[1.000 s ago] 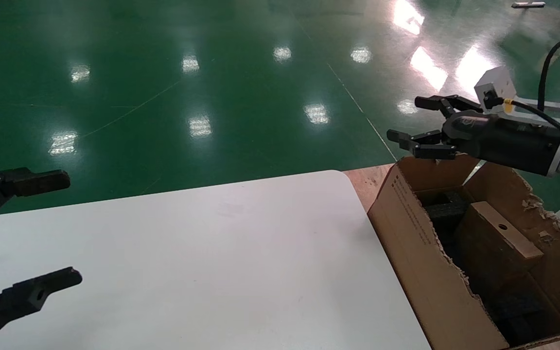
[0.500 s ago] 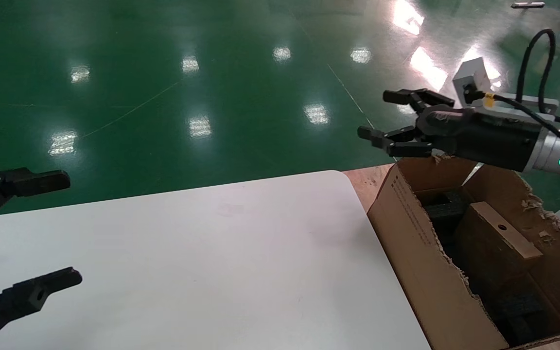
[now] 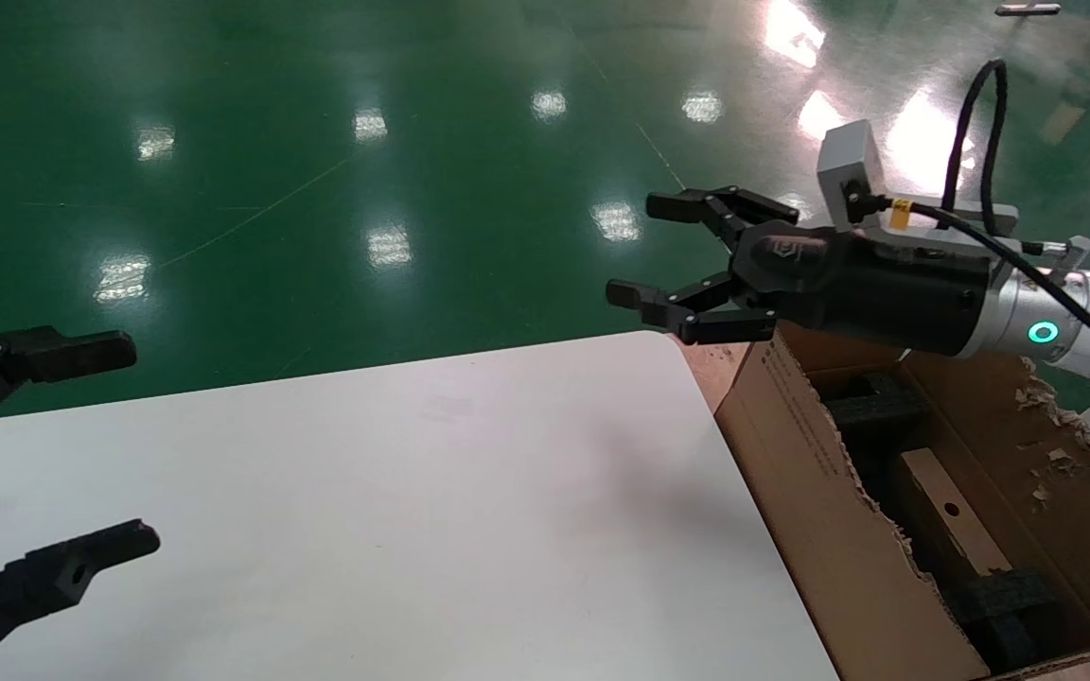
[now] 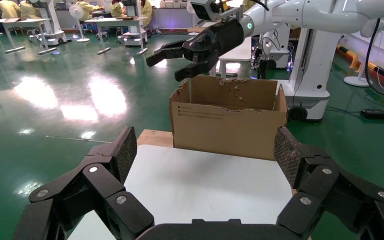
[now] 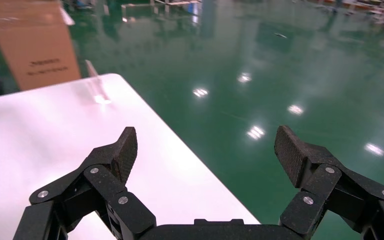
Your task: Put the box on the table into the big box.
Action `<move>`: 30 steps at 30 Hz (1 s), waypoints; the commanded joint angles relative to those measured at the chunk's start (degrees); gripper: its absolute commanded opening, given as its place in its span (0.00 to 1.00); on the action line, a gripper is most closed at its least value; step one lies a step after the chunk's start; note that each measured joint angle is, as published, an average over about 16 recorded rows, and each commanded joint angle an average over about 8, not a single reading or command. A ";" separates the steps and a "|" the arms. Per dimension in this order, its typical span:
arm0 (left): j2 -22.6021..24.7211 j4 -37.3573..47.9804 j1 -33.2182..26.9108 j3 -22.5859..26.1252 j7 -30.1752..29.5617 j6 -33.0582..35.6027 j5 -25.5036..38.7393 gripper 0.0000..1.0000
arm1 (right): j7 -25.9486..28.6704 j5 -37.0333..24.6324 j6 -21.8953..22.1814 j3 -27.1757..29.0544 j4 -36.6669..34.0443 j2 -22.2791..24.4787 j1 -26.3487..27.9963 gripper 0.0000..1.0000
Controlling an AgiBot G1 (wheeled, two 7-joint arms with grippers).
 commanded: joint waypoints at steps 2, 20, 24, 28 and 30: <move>0.00 0.00 0.00 0.00 0.00 0.00 0.00 1.00 | 1.57 -0.22 -0.16 1.94 3.44 -0.10 -1.60 1.00; 0.00 0.00 0.00 0.00 0.00 0.00 0.00 1.00 | 10.95 -1.50 -1.11 13.53 23.99 -0.72 -11.13 1.00; 0.00 0.00 0.00 0.00 0.00 0.00 0.00 1.00 | 13.02 -1.79 -1.31 16.09 28.52 -0.86 -13.23 1.00; 0.00 0.00 0.00 0.00 0.00 0.00 0.00 1.00 | 15.11 -2.07 -1.53 18.67 33.10 -0.99 -15.35 1.00; 0.00 0.00 0.00 0.00 0.00 0.00 0.00 1.00 | 16.15 -2.22 -1.63 19.95 35.37 -1.06 -16.40 1.00</move>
